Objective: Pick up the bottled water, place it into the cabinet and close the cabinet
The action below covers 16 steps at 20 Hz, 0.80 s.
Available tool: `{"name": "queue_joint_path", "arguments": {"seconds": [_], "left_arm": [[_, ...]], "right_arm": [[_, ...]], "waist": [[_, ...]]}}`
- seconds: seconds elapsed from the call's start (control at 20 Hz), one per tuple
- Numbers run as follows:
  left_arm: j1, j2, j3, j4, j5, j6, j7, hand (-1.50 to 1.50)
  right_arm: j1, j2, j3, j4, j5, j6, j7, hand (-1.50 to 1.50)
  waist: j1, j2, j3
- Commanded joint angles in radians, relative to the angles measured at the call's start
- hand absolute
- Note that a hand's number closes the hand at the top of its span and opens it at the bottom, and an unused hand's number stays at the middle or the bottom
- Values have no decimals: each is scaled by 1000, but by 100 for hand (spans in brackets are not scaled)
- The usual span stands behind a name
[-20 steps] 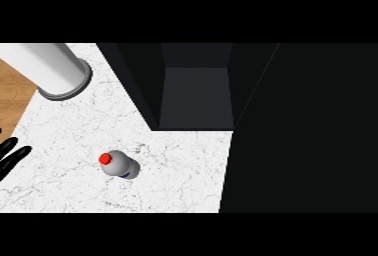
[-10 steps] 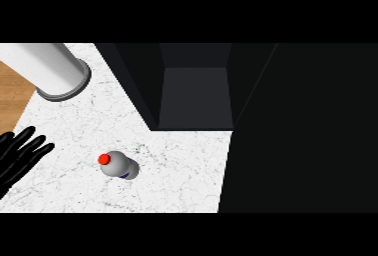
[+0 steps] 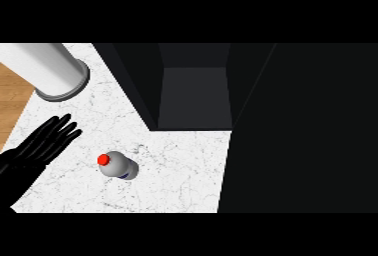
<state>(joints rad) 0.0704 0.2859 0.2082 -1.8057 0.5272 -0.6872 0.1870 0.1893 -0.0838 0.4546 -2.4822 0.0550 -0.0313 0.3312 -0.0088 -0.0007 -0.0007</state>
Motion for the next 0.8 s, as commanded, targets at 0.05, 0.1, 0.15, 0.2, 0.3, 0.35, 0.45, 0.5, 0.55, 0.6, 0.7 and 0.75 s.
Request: {"name": "queue_joint_path", "arguments": {"seconds": [0.05, 0.1, 0.15, 0.2, 0.3, 0.35, 0.45, 0.5, 0.55, 0.6, 0.7, 0.75], "left_arm": [[7, -54, -12, 93, -162, -30, -99, -150], [-34, -85, -29, 187, -240, -25, -148, -150], [-56, -41, -7, 237, -219, -61, -153, -150], [1, -37, -3, 193, -232, -83, -181, -150], [-102, -32, -5, 305, -251, -64, -176, -150], [-106, -32, 9, 377, -311, -75, -250, -150], [-31, -24, 13, 424, -349, -131, -354, -150], [-109, -59, -24, 422, -356, -56, -271, -150], [-83, -40, -15, 495, -408, -118, -396, -150], [-176, -51, -22, 586, -467, -66, -412, -150], [-120, -44, -27, 623, -513, -73, -507, -150], [-209, -64, -40, 635, -508, -21, -427, -150]], "right_arm": [[11, -25, 39, -156, 88, -26, 108, -150], [-38, -10, 30, -112, 87, -36, 110, -150], [24, -48, -43, -75, -1, 6, 17, -150], [14, -8, 71, -120, 111, -45, 56, -150], [-15, -18, 52, -93, 92, -46, 76, -150], [7, -10, 131, -129, 144, -72, 102, -150], [-19, -32, 66, -124, 108, -69, 96, -150], [1, -61, 36, -197, 66, -58, 131, -150], [-1, -45, 30, -89, 62, -59, 47, -150], [-71, -17, 51, -65, 91, -82, 96, -150], [-10, -55, 77, -155, 81, -74, 113, -150], [-70, -44, 36, -152, 88, -96, 167, -150]], "waist": [[1, -1, 0], [-3, 1, -1], [-2, 1, 0], [2, -1, 0], [-1, 0, 0], [-9, -1, -1], [-4, 0, -2], [-9, 0, -1], [-3, 1, -1], [-7, 3, -1], [-8, 0, -1], [-9, 1, -1]]}}
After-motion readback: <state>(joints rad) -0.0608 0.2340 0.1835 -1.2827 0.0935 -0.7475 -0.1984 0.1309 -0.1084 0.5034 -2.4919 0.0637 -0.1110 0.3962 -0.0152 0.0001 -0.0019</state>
